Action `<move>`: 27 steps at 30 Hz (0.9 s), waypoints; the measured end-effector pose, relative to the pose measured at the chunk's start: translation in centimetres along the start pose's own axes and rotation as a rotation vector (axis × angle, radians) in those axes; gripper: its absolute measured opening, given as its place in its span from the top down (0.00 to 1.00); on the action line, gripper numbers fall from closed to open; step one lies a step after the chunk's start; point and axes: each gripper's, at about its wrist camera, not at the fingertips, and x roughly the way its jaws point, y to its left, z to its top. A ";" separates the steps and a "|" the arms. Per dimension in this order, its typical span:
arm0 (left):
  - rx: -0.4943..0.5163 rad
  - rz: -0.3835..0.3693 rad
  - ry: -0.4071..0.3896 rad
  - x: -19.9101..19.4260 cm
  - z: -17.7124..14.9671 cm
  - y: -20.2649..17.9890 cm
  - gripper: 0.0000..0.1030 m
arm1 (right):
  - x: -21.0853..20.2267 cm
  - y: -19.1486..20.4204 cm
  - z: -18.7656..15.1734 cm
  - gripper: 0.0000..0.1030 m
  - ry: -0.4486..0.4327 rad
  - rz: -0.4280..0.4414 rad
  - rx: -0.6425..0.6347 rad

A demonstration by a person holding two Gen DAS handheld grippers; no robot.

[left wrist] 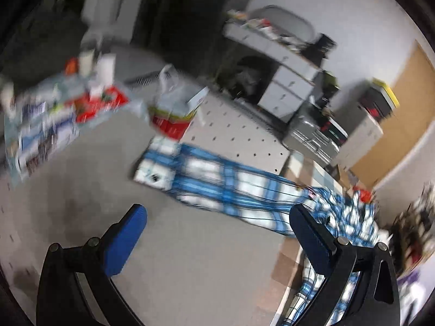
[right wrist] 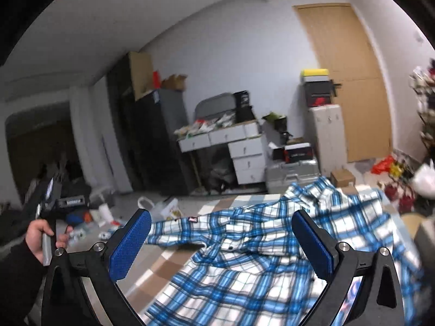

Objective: Fold large clothes

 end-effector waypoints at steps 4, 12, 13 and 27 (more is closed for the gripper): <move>-0.169 -0.094 0.137 4.3 0.4 3.1 0.01 | 0.7 -1.1 -1.6 0.00 0.069 0.021 0.014; -0.327 -0.029 0.236 11.4 0.8 3.5 0.02 | 2.3 -1.5 -3.9 0.00 0.181 0.036 0.016; -0.325 -0.022 0.215 11.7 1.0 3.1 0.02 | 2.4 -1.5 -4.1 0.00 0.180 0.042 0.018; -0.164 0.166 0.058 11.8 3.1 1.6 0.98 | 1.0 -0.1 -3.6 0.00 0.129 0.040 -0.072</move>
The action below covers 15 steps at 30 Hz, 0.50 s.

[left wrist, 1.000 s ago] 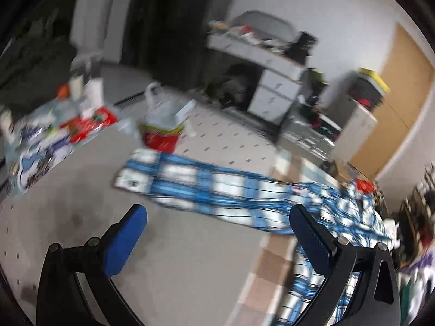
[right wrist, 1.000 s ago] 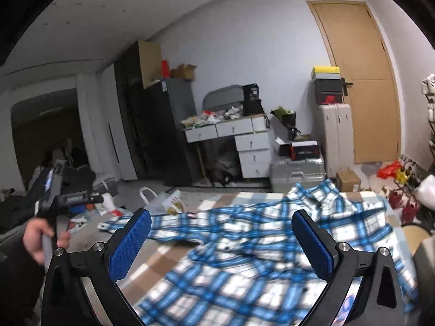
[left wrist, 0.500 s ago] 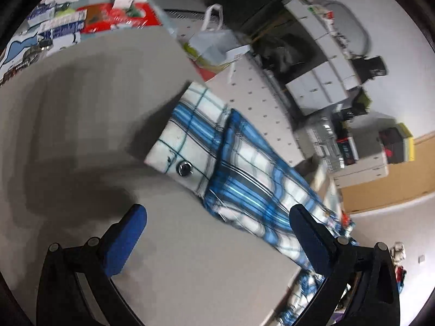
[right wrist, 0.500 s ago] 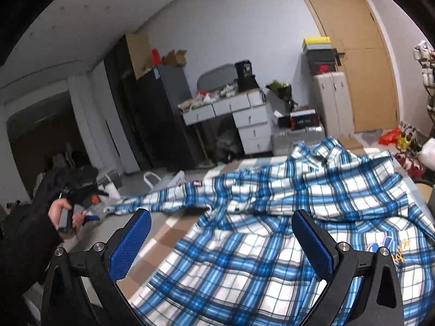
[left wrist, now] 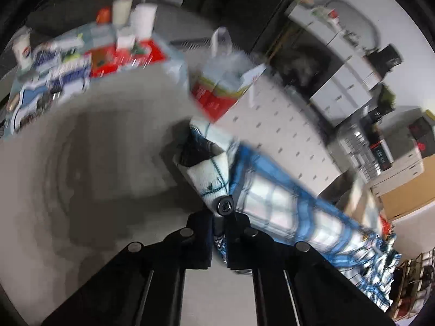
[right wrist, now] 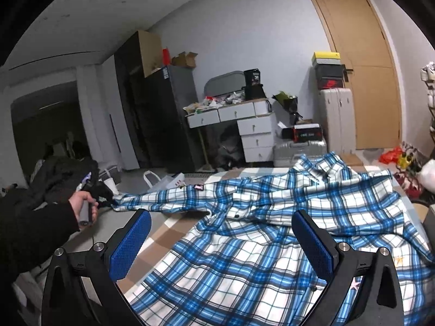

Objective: Fold large clothes

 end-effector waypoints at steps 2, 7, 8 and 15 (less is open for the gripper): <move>0.053 -0.038 -0.063 -2.1 0.3 -1.8 0.98 | -0.2 -0.3 0.1 0.00 -0.003 0.004 0.009; 0.276 -0.219 -0.179 -9.7 -0.4 -11.3 0.99 | -0.6 -1.3 0.6 0.00 -0.009 -0.006 0.049; 0.333 -0.255 -0.201 -11.3 -1.0 -13.6 0.99 | -0.7 -1.6 0.7 0.00 -0.009 -0.029 0.057; 0.743 -0.552 -0.199 -20.4 -10.7 -32.0 0.99 | -1.1 -3.3 1.1 0.00 -0.005 -0.246 0.052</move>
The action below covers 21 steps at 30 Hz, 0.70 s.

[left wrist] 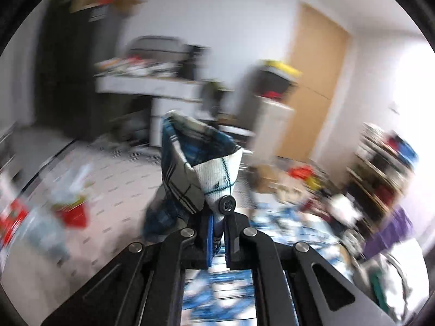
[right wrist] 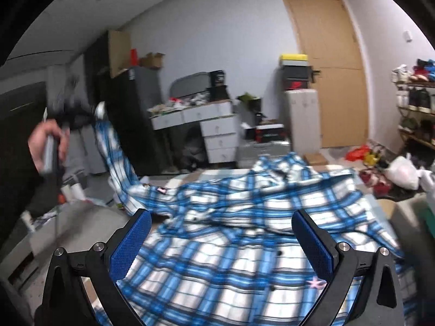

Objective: Fold large clothes

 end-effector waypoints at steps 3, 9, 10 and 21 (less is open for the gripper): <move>0.103 -0.129 0.055 3.2 0.1 -8.4 0.99 | -0.8 -2.1 0.4 0.00 -0.027 -0.101 0.060; 0.227 -0.326 0.211 12.5 -4.5 -20.8 0.99 | -4.3 -6.7 1.2 0.00 -0.152 -0.337 0.164; 0.214 -0.356 0.242 14.1 -5.2 -21.8 0.99 | -4.9 -7.5 1.3 0.00 -0.168 -0.360 0.182; 0.138 -0.428 0.730 26.3 -19.2 -27.6 0.89 | -6.6 -14.5 0.3 0.00 -0.143 -0.432 0.329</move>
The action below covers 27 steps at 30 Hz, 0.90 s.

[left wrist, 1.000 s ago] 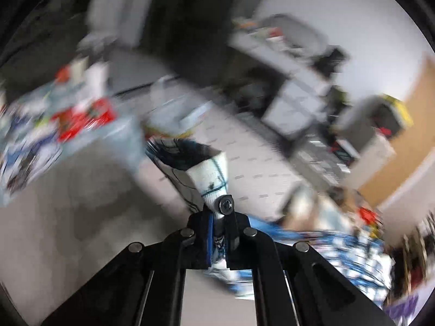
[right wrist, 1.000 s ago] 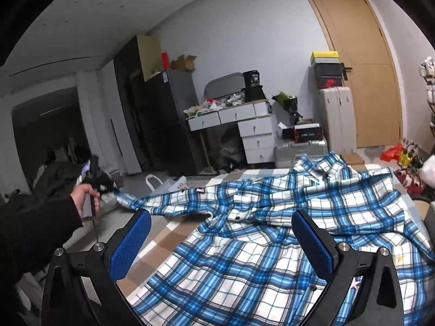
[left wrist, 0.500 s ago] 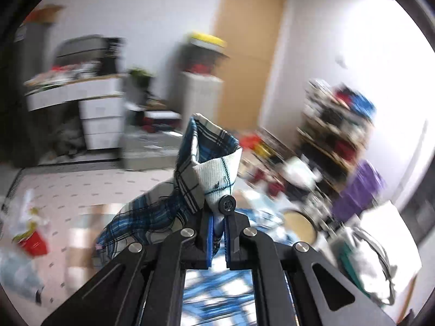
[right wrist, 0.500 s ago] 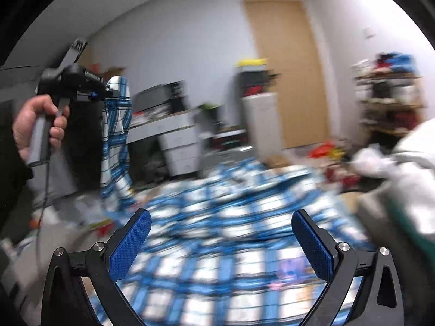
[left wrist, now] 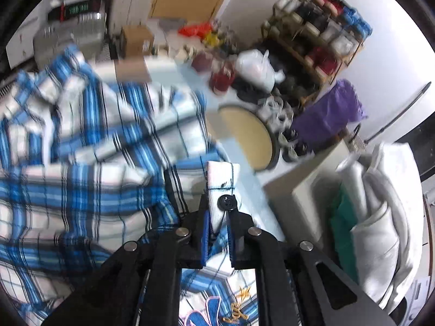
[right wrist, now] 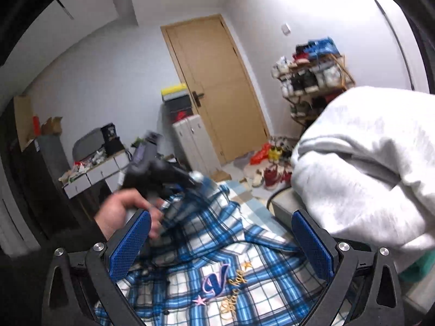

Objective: Fold large clothes

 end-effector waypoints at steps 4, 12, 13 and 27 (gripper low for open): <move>0.034 -0.131 -0.024 -3.7 -2.5 0.5 0.18 | 0.6 0.6 -0.7 0.00 0.058 0.034 -0.020; -0.029 0.062 -0.135 -13.4 -5.3 9.5 0.14 | 1.6 1.7 -1.7 0.00 0.131 0.073 -0.013; -0.072 0.132 -0.127 -13.4 -5.7 11.7 0.14 | 2.0 2.0 -1.9 0.00 0.157 0.089 -0.016; -0.204 0.378 -0.079 -10.1 -9.5 19.3 0.10 | 20.0 11.3 1.1 0.00 0.407 0.094 -0.424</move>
